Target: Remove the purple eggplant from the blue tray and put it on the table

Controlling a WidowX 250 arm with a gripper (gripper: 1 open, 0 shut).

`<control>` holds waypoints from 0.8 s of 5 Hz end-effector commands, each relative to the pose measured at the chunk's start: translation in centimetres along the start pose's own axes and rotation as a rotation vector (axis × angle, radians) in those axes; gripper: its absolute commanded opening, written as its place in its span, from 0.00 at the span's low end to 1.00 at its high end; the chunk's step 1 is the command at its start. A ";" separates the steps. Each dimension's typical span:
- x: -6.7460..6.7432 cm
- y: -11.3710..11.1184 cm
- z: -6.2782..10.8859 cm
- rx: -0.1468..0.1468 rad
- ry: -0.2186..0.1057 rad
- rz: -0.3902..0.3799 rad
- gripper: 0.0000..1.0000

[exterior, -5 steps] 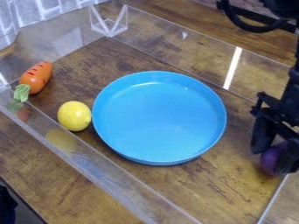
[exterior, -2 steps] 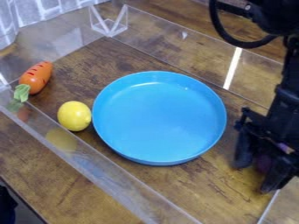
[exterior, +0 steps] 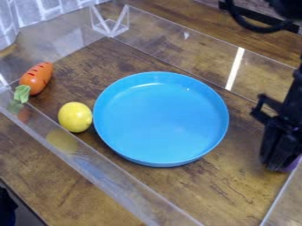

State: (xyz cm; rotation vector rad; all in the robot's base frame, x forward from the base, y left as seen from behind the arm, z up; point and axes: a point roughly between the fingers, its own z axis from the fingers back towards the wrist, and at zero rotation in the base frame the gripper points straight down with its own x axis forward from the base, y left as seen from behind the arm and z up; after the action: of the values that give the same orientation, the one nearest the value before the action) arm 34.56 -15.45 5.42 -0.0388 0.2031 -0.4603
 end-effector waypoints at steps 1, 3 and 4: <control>1.0 0.1 1.5 0.022 -0.047 -0.084 1.00; 1.6 0.8 0.8 0.030 -0.022 -0.104 1.00; 1.5 0.9 1.0 0.027 -0.018 -0.062 1.00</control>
State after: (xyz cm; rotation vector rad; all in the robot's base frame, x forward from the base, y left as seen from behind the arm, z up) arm 35.46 -15.29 3.94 -0.0141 0.2485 -0.5378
